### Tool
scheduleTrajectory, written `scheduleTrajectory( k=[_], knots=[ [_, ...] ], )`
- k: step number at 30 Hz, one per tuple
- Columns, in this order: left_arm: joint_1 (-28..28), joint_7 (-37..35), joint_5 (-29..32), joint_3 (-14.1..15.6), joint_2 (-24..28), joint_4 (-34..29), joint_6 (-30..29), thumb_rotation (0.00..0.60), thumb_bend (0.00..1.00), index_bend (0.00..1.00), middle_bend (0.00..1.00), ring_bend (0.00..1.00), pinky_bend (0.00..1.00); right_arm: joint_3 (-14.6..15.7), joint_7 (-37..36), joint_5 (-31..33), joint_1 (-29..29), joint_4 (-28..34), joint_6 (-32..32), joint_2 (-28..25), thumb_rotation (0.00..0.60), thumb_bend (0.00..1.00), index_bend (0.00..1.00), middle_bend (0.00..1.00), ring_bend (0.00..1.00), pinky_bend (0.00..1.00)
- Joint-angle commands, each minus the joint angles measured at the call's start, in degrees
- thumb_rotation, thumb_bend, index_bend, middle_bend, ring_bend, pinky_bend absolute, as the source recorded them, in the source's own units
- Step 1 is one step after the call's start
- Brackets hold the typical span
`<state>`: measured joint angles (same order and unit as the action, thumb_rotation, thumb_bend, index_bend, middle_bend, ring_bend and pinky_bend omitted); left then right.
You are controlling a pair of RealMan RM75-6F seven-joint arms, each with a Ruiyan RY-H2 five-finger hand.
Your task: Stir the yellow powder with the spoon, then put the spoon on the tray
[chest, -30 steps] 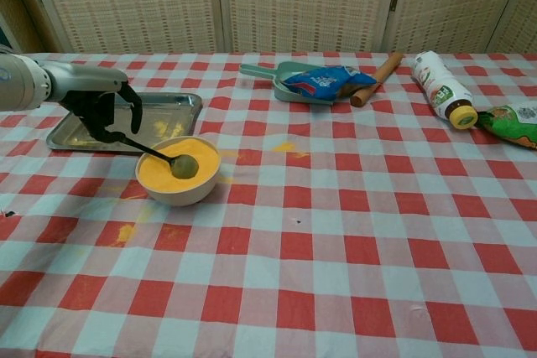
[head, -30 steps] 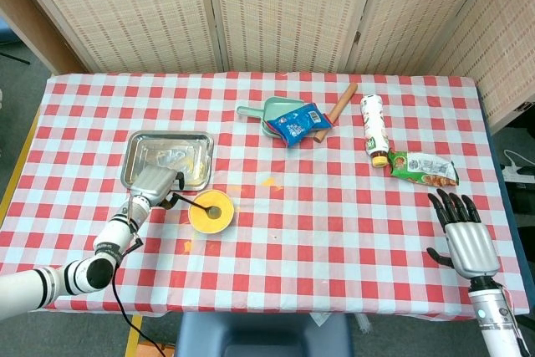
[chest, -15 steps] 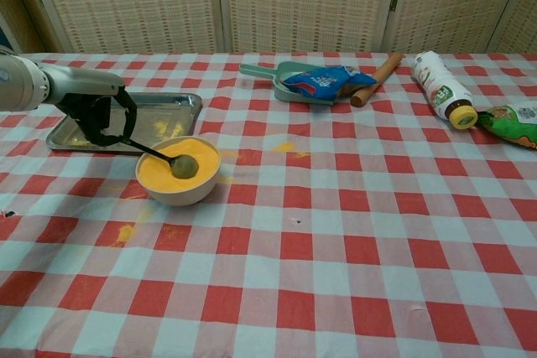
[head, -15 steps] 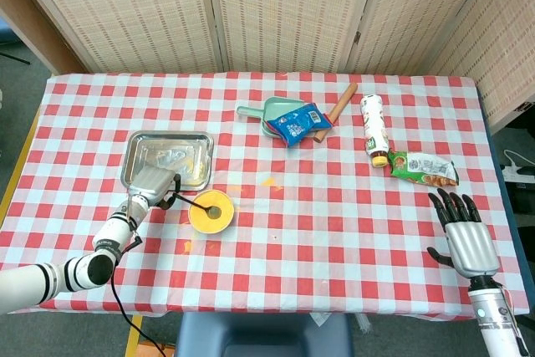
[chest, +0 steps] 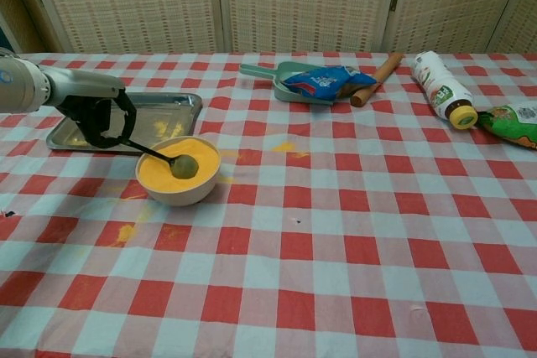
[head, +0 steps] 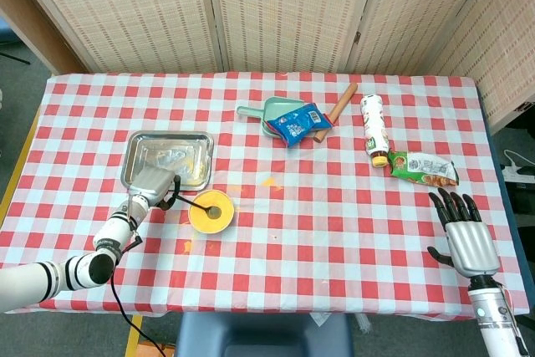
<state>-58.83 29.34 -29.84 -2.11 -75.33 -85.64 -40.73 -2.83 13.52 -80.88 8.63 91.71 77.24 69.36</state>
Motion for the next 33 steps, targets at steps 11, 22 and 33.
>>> scheduleTrajectory(
  k=[11,22,33],
  knots=[
    [-0.7,-1.0,-0.2,0.9,-0.6,0.6,0.0,0.600,0.44,0.55,1.00,1.00,1.00,-0.1,0.0,0.1,0.0,-0.1,0.1,0.0,0.600,0.09,0.00,0.00,0.00,0.00],
    [-0.5,-2.3,-1.6,1.2,-0.2,-0.2,-0.6,0.600,0.44,0.59,1.00,1.00,1.00,0.0,0.1,0.1,0.0,0.0,0.1,0.0,0.600,0.09,0.00,0.00,0.00,0.00],
    [1.3,-6.1,-5.1,0.2,-0.7,-0.2,-1.3,0.600,0.49,0.77,1.00,1.00,1.00,0.0,0.1,0.0,0.0,0.1,0.2,0.0,0.600,0.09,0.00,0.00,0.00,0.00]
  ],
)
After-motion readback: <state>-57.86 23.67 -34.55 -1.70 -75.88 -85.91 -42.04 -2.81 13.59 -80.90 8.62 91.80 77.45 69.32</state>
